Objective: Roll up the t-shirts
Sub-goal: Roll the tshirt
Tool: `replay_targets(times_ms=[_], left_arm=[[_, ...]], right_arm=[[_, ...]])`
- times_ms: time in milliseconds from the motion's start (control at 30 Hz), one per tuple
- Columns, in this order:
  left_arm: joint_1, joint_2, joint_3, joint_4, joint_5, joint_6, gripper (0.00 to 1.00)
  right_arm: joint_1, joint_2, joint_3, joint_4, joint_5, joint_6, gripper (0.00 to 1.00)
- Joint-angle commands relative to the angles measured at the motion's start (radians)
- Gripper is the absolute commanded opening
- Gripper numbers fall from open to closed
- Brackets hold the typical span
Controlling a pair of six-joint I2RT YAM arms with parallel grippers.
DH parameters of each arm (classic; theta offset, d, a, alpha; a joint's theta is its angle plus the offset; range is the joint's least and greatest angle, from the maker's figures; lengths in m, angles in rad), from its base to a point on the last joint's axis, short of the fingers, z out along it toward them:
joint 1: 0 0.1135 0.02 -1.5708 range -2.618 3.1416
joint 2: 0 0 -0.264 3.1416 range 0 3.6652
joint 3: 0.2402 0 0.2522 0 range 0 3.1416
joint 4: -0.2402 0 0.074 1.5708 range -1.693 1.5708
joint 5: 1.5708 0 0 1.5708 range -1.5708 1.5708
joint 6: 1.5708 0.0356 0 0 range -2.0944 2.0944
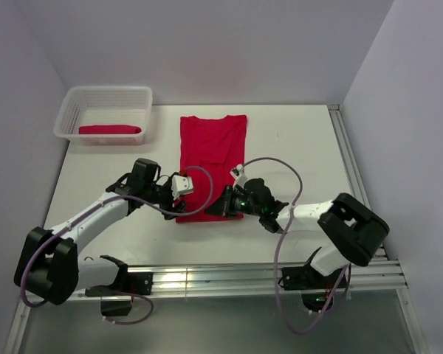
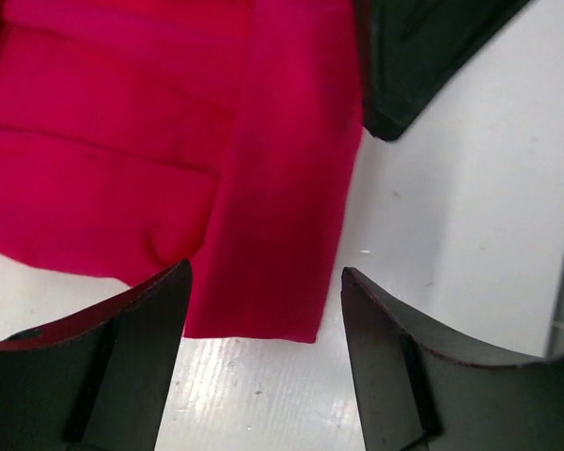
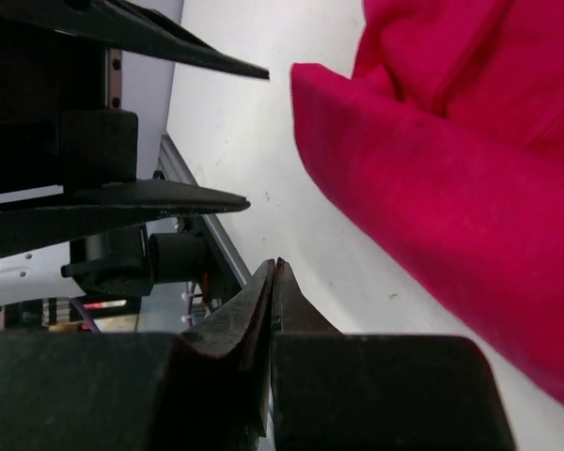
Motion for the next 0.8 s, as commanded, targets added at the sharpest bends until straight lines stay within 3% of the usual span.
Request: replay_targets(times_ms=[0,133,267,367,500,667,767], left_arm=[[-0.010,0.048,0.013,0.120,-0.102,-0.090,0.70],[-0.012,0.111,0.031,0.149,-0.146,-0.148,0.70],[-0.012,0.212,0.077,0.148,-0.197,-0.173,0.70],[-0.012,0.250,0.086,0.147,-0.211,-0.174,0.70],[-0.010,0.272,0.071,0.166,-0.214,-0.174,0.70],[-0.010,0.290,0.051,0.203,-0.245,-0.162,0.70],[-0.009,0.300,0.048,0.203,-0.249,-0.152,0.70]], right_arm=[[-0.020,0.096,0.036,0.217,-0.070,0.062,0.00],[-0.061,0.209,0.051,0.292,-0.095,0.102,0.00],[-0.118,0.334,0.016,0.473,-0.127,0.215,0.00],[-0.147,0.405,0.028,0.434,-0.117,0.240,0.00],[-0.167,0.471,0.000,0.562,-0.127,0.308,0.00],[-0.215,0.520,0.000,0.525,-0.123,0.331,0.00],[-0.247,0.532,-0.024,0.588,-0.146,0.338,0.00]])
